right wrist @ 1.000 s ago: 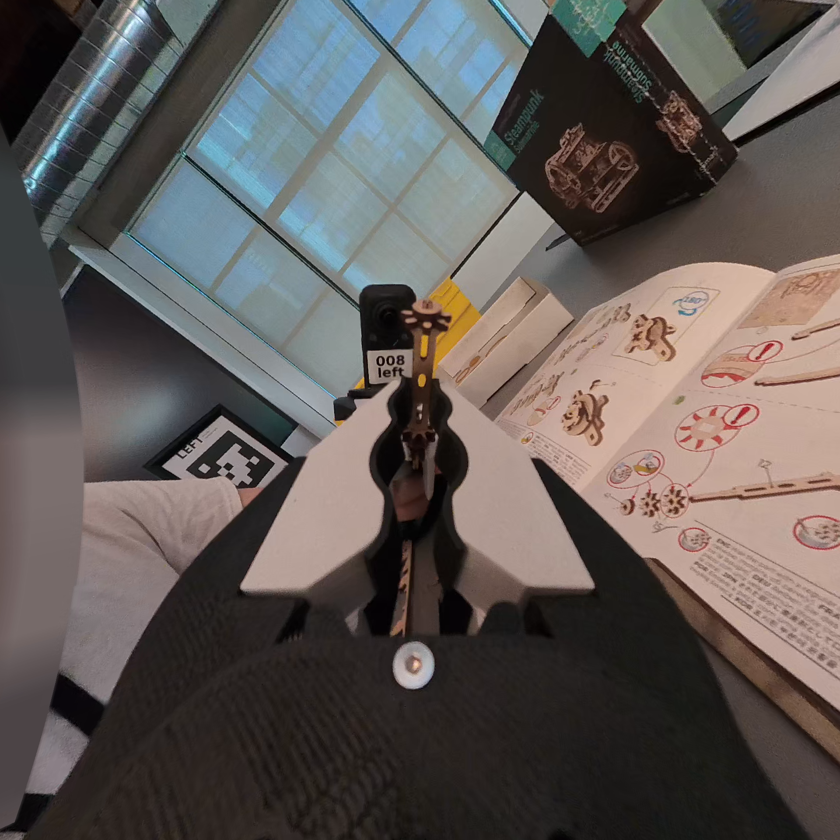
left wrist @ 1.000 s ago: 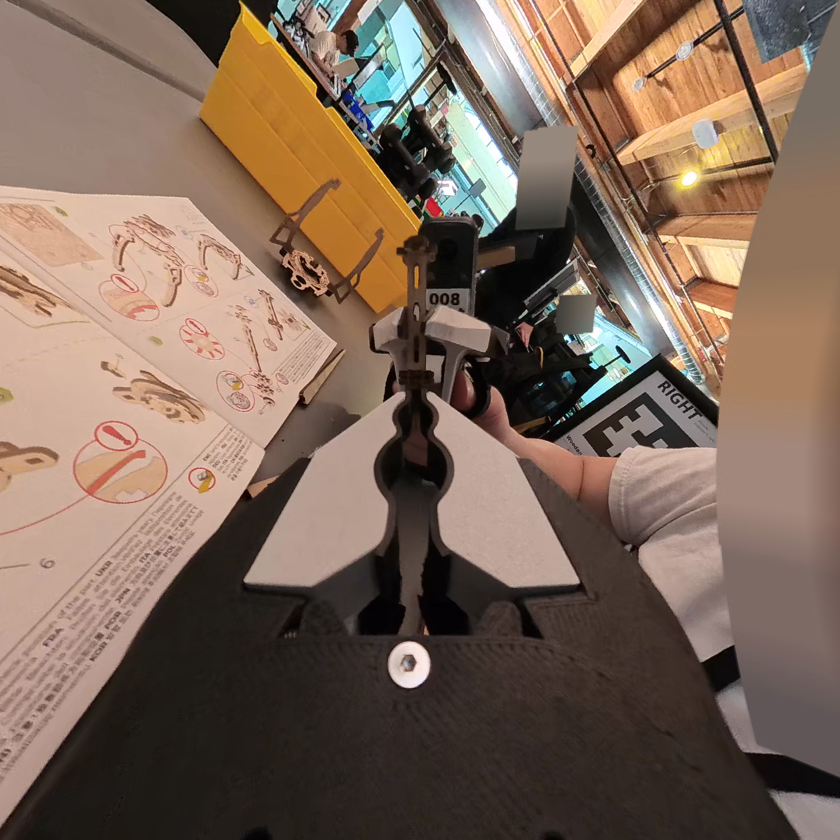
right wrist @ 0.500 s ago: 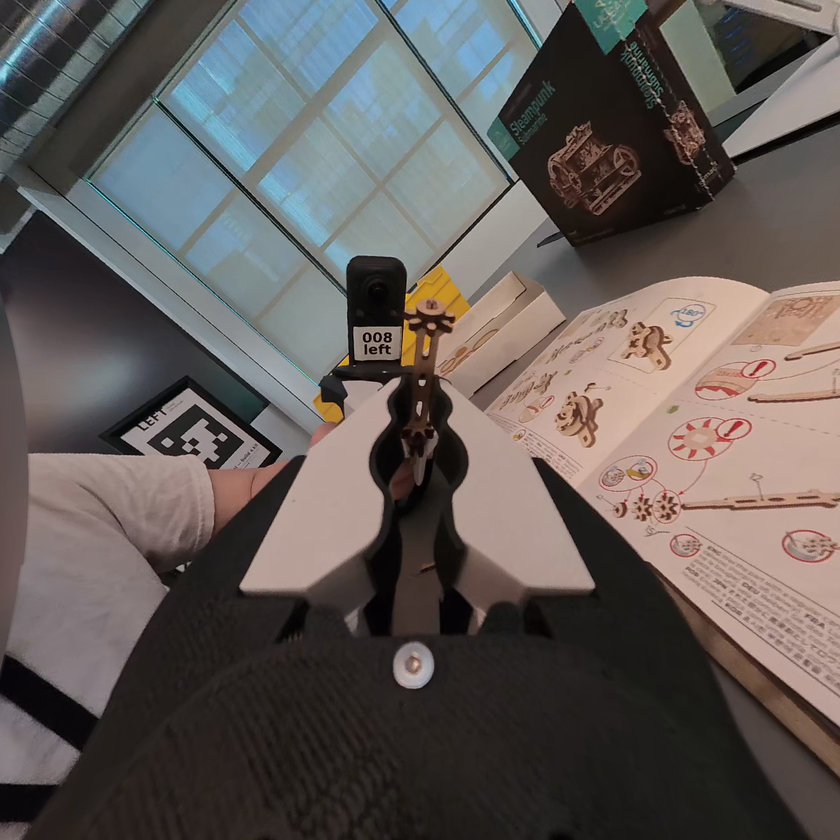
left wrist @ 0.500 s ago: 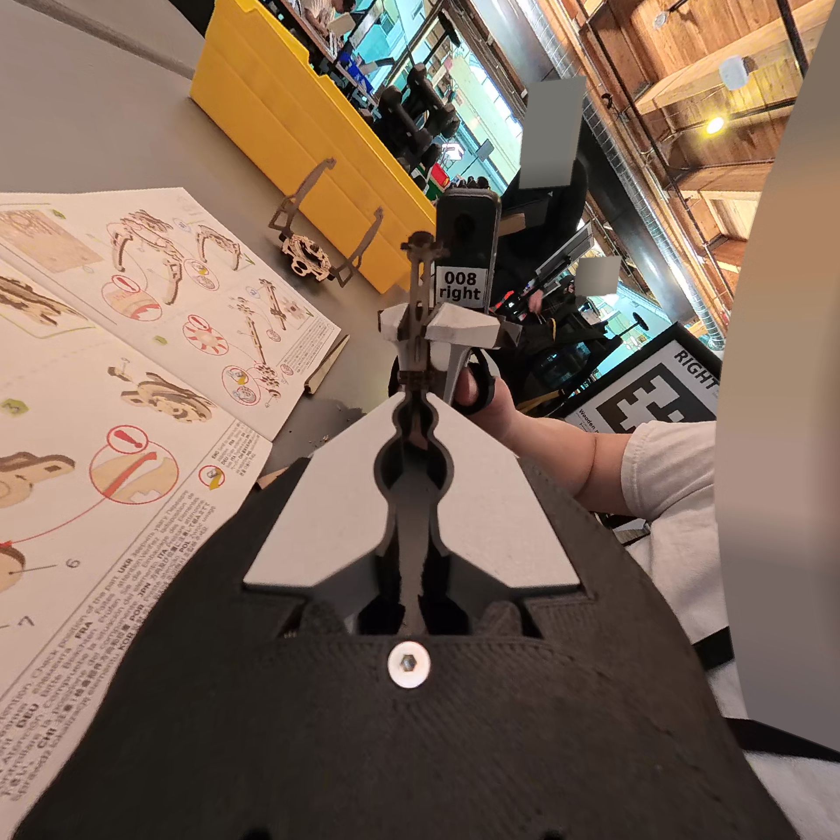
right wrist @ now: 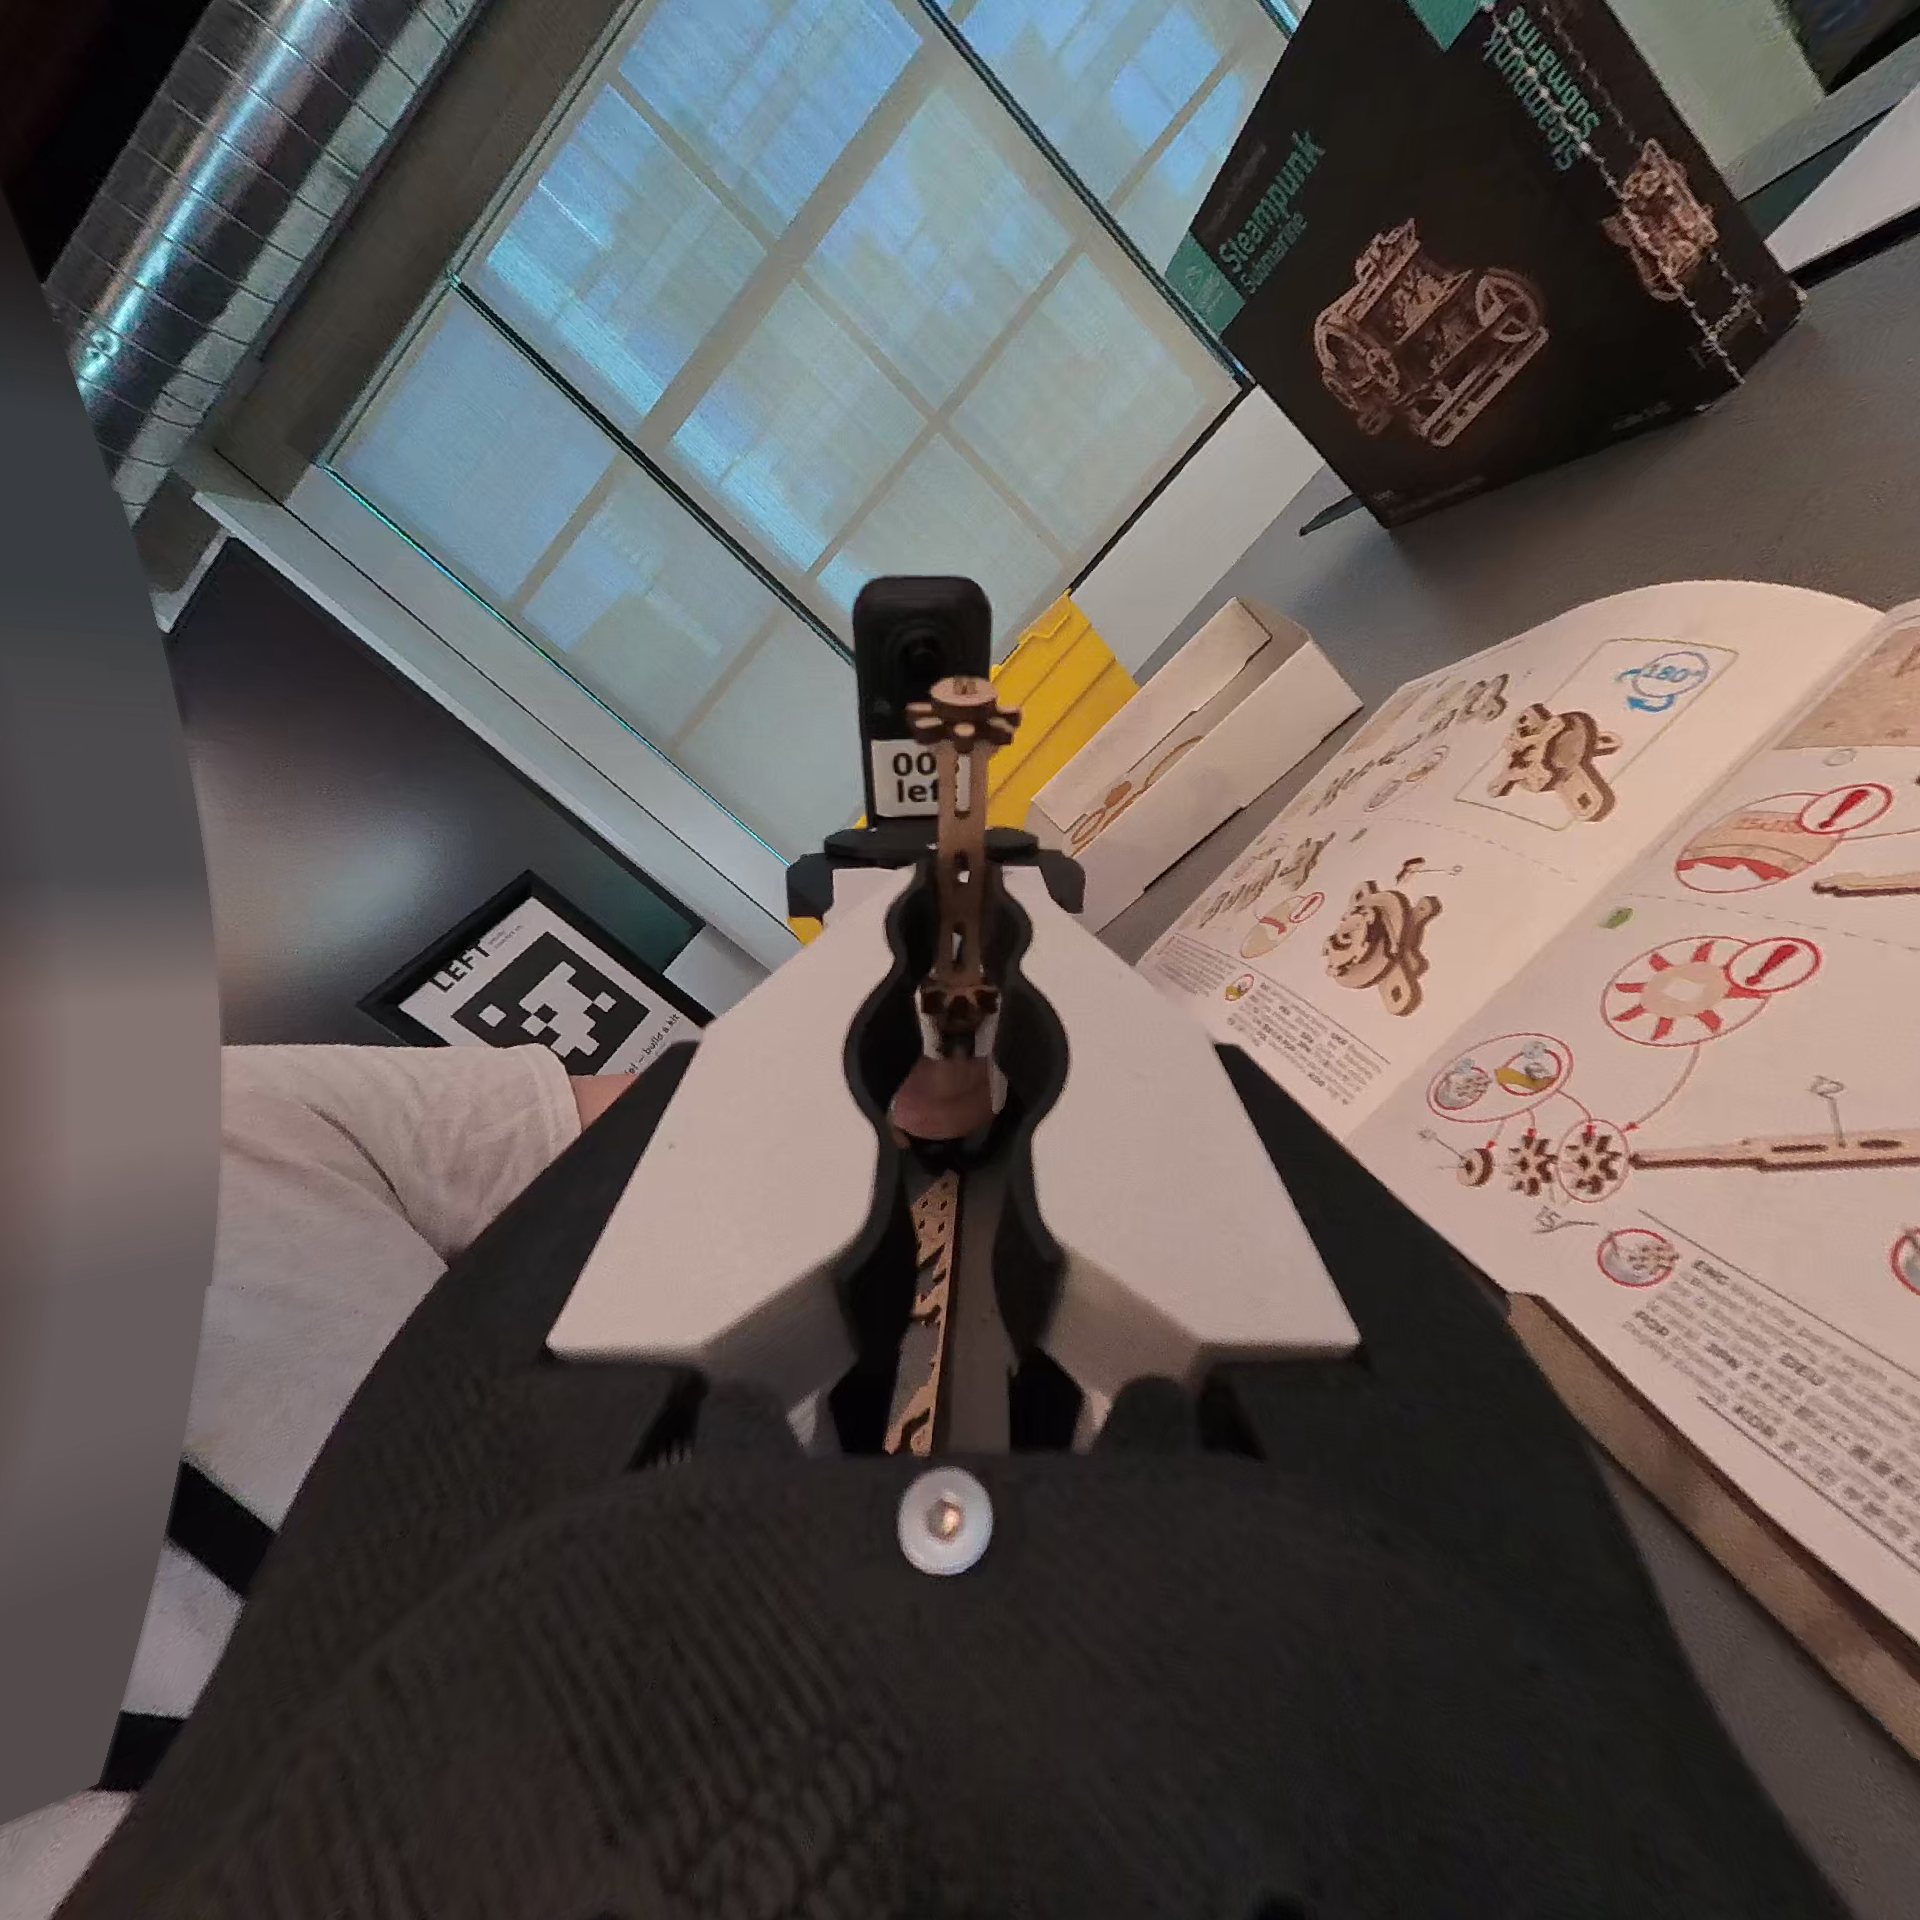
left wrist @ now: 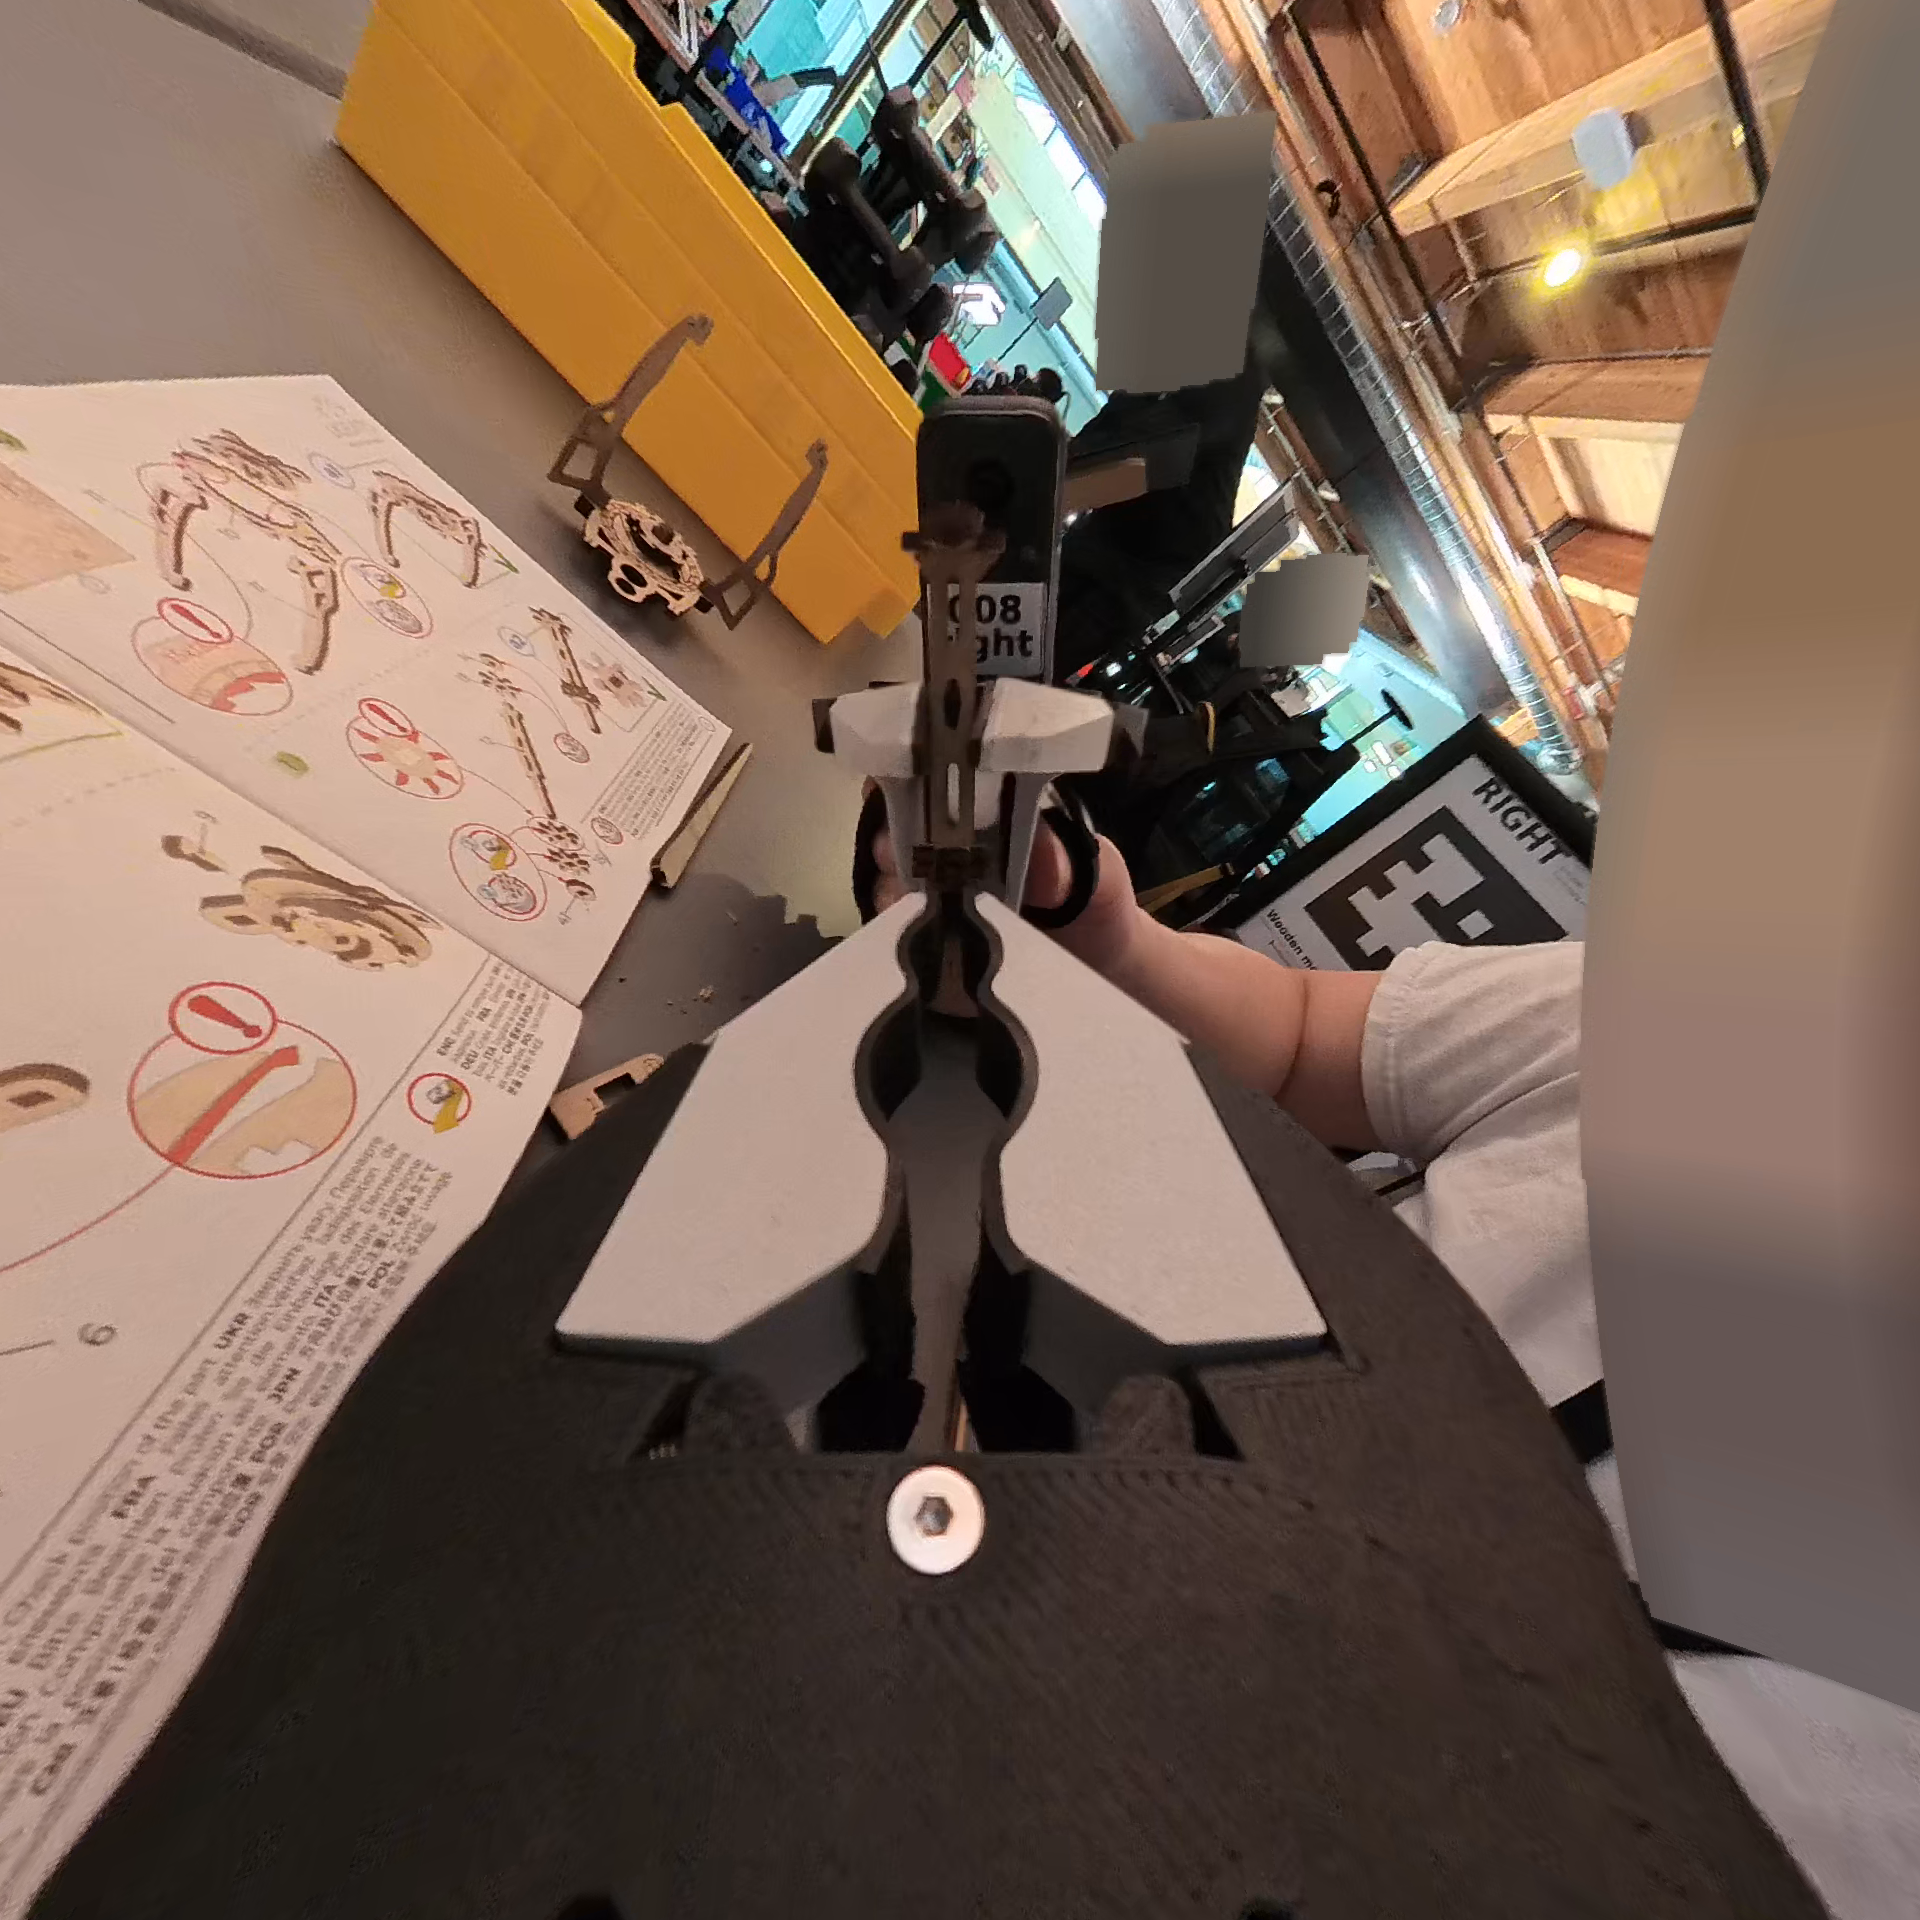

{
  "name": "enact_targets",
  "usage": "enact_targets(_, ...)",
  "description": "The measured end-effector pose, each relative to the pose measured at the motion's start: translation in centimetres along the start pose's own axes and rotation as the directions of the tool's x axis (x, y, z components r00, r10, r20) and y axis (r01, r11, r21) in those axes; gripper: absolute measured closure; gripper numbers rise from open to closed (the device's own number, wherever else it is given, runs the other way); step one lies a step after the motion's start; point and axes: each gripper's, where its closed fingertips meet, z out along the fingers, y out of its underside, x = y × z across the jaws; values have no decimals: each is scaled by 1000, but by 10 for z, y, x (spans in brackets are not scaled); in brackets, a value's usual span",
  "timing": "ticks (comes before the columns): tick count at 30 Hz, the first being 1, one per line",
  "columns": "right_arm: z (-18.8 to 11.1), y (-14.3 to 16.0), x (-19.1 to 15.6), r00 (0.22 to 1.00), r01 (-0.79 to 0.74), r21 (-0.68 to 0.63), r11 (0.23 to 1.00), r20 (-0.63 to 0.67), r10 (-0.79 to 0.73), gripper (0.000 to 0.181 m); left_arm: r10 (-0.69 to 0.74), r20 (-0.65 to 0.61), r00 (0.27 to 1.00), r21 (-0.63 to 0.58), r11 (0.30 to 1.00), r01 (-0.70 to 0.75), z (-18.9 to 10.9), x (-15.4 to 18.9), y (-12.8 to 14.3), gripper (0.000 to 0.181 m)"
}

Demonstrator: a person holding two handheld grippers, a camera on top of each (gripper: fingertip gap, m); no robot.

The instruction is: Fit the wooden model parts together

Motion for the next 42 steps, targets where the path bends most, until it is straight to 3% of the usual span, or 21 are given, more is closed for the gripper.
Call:
enact_targets(8, -7, -12, 3, 997, -74, 61, 995, 31, 72, 173, -93, -75, 993, 80, 992, 99, -4, 1, -13, 181)
enact_targets(15, -11, -16, 5, 994, -108, 76, 991, 37, 105, 174, -21, -12, 1000, 140, 990, 23, -18, -5, -29, 171)
enact_targets(18, -10, -15, 5, 996, -84, 66, 994, 26, 82, 174, 68, 26, 997, 76, 995, -70, -16, -3, -25, 156)
enact_targets(27, -8, -10, 1, 999, 36, 34, 999, -34, -34, 174, 271, 107, 957, -80, 961, -263, -9, -6, -9, 154)
enact_targets(36, -9, -9, 6, 998, -4, 29, 1000, -64, 6, 174, 232, 69, 970, -137, 966, -221, -3, -4, 4, 163)
enact_targets(42, -11, -11, 7, 987, -159, 52, 986, 3, 159, 175, 265, 60, 962, -169, 953, -252, 0, -1, 10, 165)
